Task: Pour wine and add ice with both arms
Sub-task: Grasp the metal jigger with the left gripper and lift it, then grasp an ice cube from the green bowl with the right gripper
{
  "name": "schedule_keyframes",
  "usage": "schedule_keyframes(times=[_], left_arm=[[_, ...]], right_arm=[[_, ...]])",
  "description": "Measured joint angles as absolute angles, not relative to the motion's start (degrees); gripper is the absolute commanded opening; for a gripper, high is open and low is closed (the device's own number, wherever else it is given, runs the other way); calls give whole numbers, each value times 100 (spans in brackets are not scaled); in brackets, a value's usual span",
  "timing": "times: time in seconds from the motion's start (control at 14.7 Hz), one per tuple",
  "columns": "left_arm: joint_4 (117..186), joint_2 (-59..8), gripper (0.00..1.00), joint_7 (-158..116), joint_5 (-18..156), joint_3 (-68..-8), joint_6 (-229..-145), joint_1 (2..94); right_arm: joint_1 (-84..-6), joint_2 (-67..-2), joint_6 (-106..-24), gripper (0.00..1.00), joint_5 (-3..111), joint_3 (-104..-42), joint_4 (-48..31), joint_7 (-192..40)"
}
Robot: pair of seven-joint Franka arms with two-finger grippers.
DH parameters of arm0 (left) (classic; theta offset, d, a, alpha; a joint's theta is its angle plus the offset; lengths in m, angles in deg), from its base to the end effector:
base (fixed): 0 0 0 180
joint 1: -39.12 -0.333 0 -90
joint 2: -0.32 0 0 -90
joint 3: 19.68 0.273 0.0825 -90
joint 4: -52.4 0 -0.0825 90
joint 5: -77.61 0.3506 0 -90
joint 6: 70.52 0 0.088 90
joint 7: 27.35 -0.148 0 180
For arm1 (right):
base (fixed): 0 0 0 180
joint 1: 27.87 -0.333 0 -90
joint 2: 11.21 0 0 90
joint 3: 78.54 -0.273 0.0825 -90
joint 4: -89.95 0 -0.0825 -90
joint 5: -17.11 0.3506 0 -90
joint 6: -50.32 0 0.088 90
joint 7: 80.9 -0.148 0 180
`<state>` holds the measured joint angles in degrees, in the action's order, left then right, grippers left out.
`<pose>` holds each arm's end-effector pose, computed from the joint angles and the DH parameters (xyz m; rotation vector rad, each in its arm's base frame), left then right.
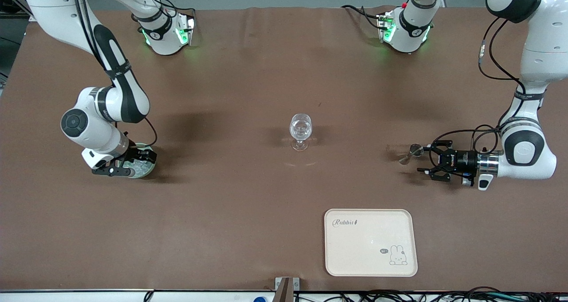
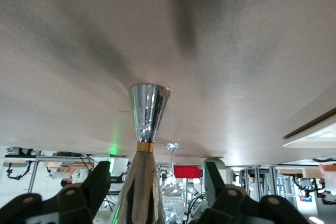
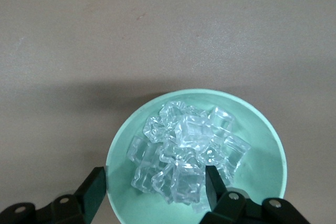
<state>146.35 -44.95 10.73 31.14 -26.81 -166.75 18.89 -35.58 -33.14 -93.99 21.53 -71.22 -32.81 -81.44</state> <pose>0.5524 0.0273 0.1264 1.7817 1.3896 -1.0895 0.5360 0.0019 0.1701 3.1376 -0.0883 -0.0036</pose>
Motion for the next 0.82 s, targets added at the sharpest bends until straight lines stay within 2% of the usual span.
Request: schedule_keyframes(times=[0.61, 0.82], left_arm=[[14702, -4688, 68, 692, 3114, -2681, -16595, 1885], [14730, -4699, 66, 568, 3114, -2681, -16592, 1885]], right_arm=[[-3485, -3312, -9319, 78, 2156, -7081, -3387, -8155], [-3486, -3283, -9099, 82, 2157, -7080, -3291, -8244]])
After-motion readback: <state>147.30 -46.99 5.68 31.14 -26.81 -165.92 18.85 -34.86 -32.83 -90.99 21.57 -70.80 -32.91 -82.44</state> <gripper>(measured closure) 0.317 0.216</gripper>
